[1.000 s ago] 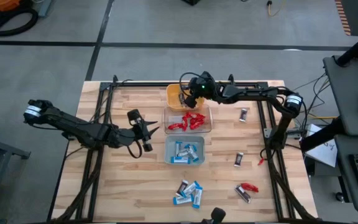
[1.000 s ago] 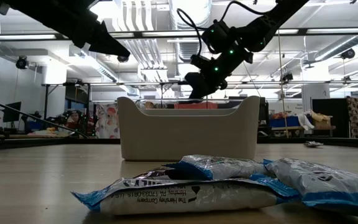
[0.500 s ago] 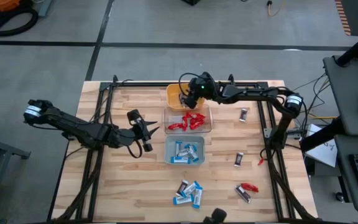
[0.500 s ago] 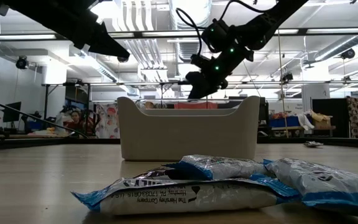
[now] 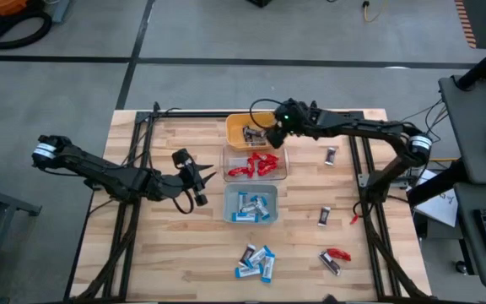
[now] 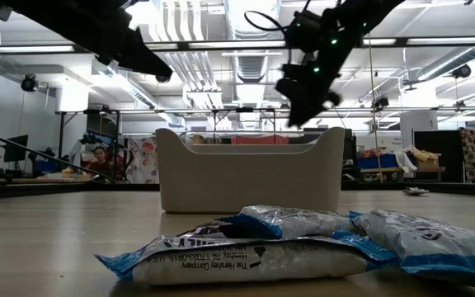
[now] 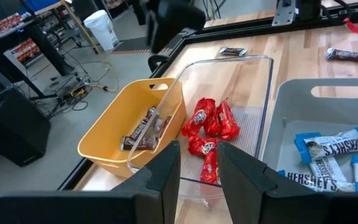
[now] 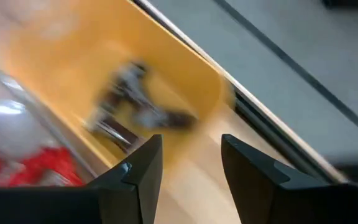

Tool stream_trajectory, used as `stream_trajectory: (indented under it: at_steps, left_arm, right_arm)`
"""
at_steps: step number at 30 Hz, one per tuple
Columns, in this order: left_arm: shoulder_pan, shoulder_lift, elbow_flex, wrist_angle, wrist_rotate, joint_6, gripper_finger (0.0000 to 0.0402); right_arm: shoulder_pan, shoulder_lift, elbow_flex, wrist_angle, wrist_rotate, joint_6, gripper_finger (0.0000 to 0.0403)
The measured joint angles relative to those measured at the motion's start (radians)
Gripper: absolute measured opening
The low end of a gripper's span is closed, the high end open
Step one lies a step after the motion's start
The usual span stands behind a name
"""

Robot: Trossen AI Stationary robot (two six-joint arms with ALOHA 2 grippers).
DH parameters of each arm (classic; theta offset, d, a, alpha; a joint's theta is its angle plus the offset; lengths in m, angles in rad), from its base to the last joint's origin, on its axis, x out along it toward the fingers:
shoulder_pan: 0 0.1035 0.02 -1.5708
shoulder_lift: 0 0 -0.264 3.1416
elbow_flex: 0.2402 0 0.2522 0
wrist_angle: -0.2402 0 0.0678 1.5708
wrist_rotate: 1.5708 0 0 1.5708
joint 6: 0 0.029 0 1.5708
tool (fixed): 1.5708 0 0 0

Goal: Organize candy in baskets
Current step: Put the white chocolate bar into the gray bin

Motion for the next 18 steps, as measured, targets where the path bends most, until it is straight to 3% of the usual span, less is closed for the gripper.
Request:
stream_trajectory:
  at_steps: [8, 18]
  left_arm:
    - [0.0, 0.003, 0.0, 0.0, 0.0, -0.019, 0.0091]
    - [0.0, 0.02, 0.0, 0.002, 0.0, -0.02, 0.0091]
  right_arm:
    - [0.0, -0.114, -0.019, -0.436, 0.186, 0.282, 0.016]
    - [0.0, -0.211, -0.121, -0.508, 0.222, 0.398, 0.0173]
